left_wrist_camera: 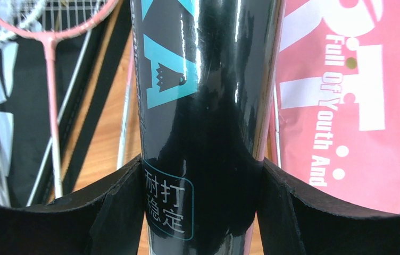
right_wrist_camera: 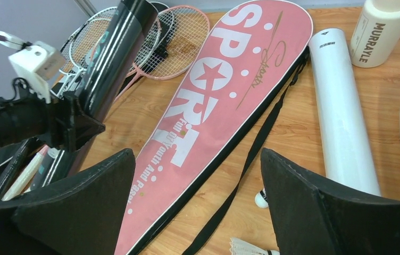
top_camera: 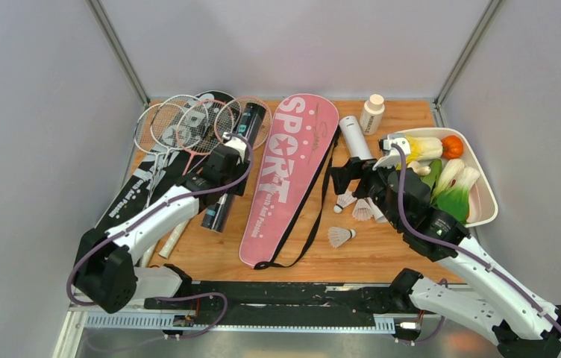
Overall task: Pack up the badminton gear
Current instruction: Place the shuttle tube at the center of the board.
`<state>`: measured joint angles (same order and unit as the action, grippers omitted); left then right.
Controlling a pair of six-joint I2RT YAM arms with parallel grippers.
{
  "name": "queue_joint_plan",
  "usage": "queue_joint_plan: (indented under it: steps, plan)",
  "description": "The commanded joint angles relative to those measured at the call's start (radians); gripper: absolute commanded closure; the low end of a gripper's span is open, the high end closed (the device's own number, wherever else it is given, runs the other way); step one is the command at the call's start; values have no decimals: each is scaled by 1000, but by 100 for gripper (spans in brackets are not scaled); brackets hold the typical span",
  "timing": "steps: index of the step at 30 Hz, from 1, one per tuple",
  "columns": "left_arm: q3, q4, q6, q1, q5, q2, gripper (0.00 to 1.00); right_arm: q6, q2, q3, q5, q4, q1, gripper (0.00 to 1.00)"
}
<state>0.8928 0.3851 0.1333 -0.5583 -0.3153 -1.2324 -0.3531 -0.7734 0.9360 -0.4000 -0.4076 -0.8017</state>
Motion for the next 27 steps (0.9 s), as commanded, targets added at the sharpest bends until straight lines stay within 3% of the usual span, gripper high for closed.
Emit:
queue_joint_plan:
  steps: [1, 11, 13, 17, 22, 27]
  plan:
    - [6, -30, 124, 19, -26, -73, 97, -36, 11, -18, 27, 9, 2, 9]
    - [-67, -74, 153, 60, -4, -195, 78, -63, 13, -48, 25, -1, 1, 9]
    - [-68, -71, 152, 63, -1, -205, 69, -101, 8, -77, 39, -1, 2, 9]
    - [-60, -54, 146, 63, 8, -185, 33, -174, -37, -124, 11, -48, 2, 10]
    - [-34, -7, 135, 62, -10, -115, 24, -237, -80, -159, -86, -74, 3, 10]
    - [0, 56, 121, 62, -10, -63, 16, -114, -194, -115, -159, -74, 29, 7]
